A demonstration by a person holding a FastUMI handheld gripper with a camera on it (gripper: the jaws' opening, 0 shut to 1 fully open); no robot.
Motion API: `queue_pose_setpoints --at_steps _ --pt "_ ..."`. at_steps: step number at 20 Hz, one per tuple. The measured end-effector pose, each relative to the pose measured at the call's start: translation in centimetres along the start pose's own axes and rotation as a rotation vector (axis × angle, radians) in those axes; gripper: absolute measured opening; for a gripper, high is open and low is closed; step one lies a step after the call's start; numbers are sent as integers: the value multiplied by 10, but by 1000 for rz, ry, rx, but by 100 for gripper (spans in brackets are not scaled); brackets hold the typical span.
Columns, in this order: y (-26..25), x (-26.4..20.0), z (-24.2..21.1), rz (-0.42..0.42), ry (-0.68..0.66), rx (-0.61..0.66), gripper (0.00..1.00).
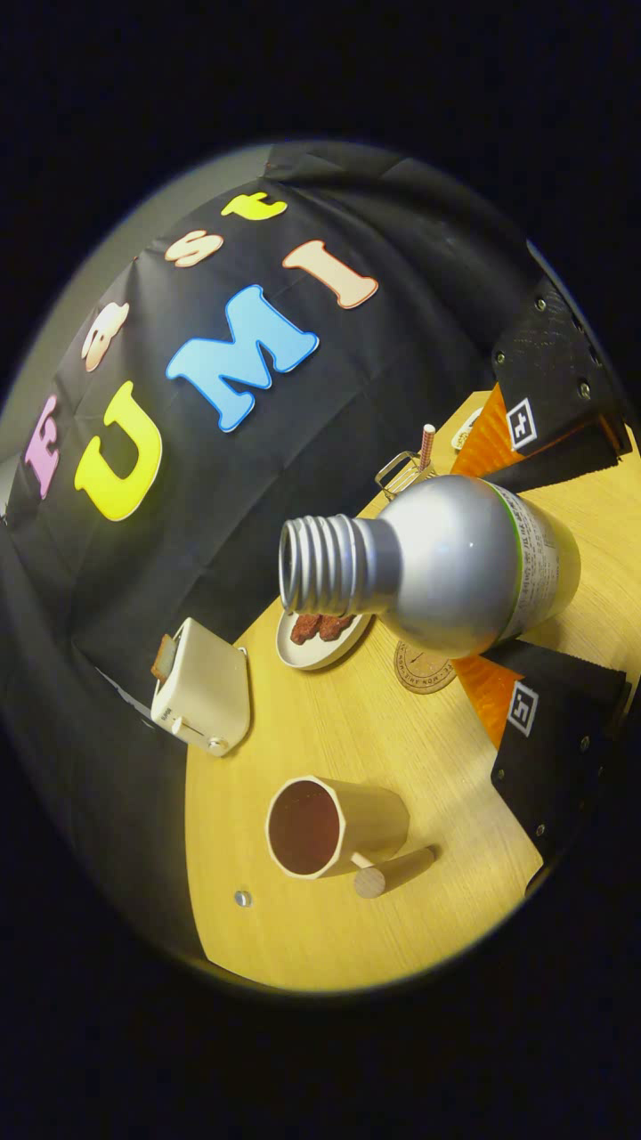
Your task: Take the bottle from table, then pour the juice into the cup, finally place the bottle on the coaster
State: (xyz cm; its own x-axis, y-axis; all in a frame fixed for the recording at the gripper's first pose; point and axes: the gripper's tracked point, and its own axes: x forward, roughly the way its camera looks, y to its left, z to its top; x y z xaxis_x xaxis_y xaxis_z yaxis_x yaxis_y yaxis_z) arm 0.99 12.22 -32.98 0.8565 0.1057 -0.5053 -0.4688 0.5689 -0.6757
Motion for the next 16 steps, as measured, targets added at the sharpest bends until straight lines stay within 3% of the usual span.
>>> queue_pose_setpoints --at_steps 7,16 --pt "15 8 3 59 70 -235 80" --pt "36 22 37 81 48 -441 80"
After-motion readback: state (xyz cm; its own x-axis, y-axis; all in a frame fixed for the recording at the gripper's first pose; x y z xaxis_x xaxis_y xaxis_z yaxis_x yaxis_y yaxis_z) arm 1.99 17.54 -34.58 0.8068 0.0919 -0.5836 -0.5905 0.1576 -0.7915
